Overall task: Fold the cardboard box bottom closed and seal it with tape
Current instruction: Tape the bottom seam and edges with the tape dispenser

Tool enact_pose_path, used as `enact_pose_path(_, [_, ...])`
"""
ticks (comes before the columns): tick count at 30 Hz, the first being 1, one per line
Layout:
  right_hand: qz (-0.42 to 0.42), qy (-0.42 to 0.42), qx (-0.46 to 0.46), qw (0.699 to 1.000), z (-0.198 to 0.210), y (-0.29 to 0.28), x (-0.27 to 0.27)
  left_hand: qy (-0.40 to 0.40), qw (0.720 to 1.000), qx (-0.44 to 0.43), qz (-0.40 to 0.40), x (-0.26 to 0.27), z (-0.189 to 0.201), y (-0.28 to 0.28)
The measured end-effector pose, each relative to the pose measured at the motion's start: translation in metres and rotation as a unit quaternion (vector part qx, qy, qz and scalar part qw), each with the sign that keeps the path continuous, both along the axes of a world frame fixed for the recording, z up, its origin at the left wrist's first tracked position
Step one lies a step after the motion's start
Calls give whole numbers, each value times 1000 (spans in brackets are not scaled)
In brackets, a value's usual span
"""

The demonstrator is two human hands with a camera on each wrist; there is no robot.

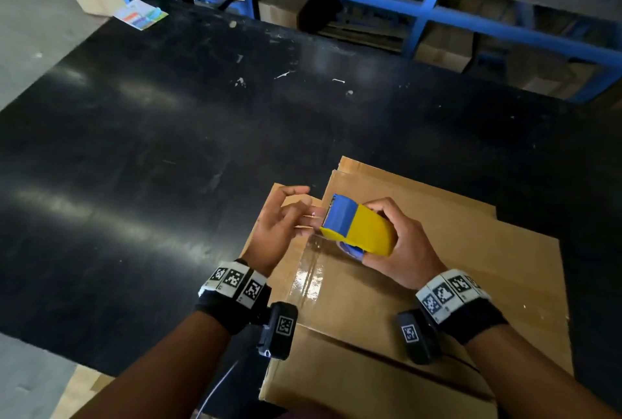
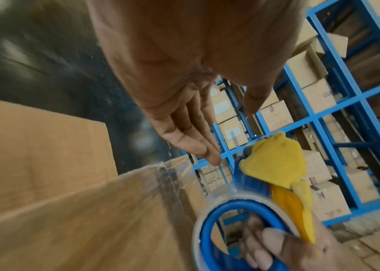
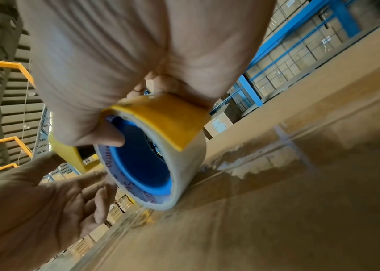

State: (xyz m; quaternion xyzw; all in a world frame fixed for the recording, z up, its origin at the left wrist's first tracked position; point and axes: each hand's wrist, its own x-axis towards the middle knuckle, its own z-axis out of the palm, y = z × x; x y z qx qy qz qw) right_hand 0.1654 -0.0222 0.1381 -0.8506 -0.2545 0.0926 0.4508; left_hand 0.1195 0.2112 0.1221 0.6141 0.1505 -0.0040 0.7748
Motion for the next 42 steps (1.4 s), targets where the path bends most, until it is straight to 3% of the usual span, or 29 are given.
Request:
enact_pose_path(6, [8, 5, -13, 1000, -3, 1, 1, 20, 999, -33, -12, 6, -3, -2])
enact_pose_path(16, [34, -17, -13, 999, 8, 6, -1, 24, 998, 48, -27, 16, 2, 13])
enact_pose_path(22, [90, -46, -74, 992, 20, -6, 9, 10, 995, 89, -35, 18, 1, 19])
enact_pose_path(26, [67, -44, -125, 989, 21, -40, 10, 18, 997, 75, 21, 14, -5, 43])
enact_pose_path(29, [69, -55, -162, 983, 23, -56, 6, 33, 996, 77, -3, 7, -12, 49])
enact_pose_path(42, [76, -58, -230, 968, 23, -53, 4, 71, 995, 64, -7, 6, -46, 35])
